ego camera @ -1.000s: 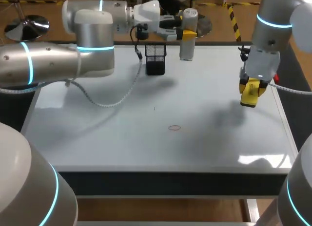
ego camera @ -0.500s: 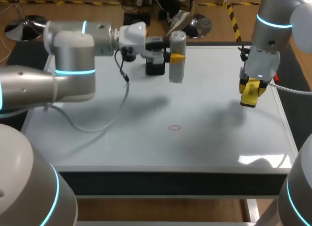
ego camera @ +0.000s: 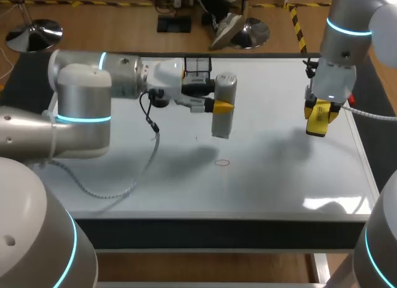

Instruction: Pick up the inspection probe, press it on each red-marked spot on the whiteboard one by one, put down the probe, pick up the eraser, and wipe off all the red marks.

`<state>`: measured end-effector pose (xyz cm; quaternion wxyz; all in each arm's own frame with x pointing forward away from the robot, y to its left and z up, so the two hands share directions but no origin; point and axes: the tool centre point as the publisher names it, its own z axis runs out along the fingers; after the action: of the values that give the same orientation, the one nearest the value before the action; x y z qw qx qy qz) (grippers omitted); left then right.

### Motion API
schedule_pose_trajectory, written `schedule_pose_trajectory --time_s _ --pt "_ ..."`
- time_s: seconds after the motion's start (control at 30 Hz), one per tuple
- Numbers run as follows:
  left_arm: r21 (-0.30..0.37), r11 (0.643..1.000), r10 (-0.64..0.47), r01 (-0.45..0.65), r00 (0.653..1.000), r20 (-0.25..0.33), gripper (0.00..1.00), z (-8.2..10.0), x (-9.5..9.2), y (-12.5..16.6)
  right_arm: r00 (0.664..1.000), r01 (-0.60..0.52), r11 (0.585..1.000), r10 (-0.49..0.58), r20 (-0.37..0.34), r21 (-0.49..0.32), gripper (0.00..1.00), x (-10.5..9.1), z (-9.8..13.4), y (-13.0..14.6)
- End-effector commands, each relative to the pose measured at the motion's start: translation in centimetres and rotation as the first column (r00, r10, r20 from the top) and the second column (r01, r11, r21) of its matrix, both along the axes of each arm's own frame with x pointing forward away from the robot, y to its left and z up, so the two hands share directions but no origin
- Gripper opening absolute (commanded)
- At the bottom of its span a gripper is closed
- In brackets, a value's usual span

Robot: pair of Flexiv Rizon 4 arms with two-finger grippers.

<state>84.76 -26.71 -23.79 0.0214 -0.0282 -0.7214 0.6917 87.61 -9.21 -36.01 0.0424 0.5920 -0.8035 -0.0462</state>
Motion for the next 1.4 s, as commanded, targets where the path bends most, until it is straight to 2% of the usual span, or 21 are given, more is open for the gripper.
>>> schedule_pose_trajectory --time_s 0.03,0.37,0.67,1.0,1.4 --pt "-0.009 1.000 -0.006 0.006 1.000 0.019 0.00 -0.5 -1.4 0.4 1.000 -0.002 1.000 0.002 0.002 -0.002 0.00 0.0 0.1 -0.1" --pt "-0.019 0.999 -0.031 0.031 1.000 0.007 0.00 -1.9 -3.5 0.4 1.000 -0.002 1.000 0.002 0.002 -0.002 0.00 0.0 0.1 -0.1" --pt "-0.016 0.999 -0.037 0.037 0.999 -0.023 0.00 -3.4 -4.2 0.2 1.000 -0.002 1.000 0.002 0.002 -0.002 0.00 0.0 0.1 -0.1" --pt "-0.014 0.999 -0.030 0.029 0.998 -0.048 0.00 -4.8 -4.1 0.3 1.000 -0.002 1.000 0.002 0.002 -0.002 0.00 0.0 0.1 -0.1" --pt "-0.011 0.999 -0.031 0.030 0.997 -0.065 0.00 -5.5 -3.7 -0.2 1.000 -0.002 1.000 0.002 0.002 -0.002 0.00 0.0 0.1 -0.1"
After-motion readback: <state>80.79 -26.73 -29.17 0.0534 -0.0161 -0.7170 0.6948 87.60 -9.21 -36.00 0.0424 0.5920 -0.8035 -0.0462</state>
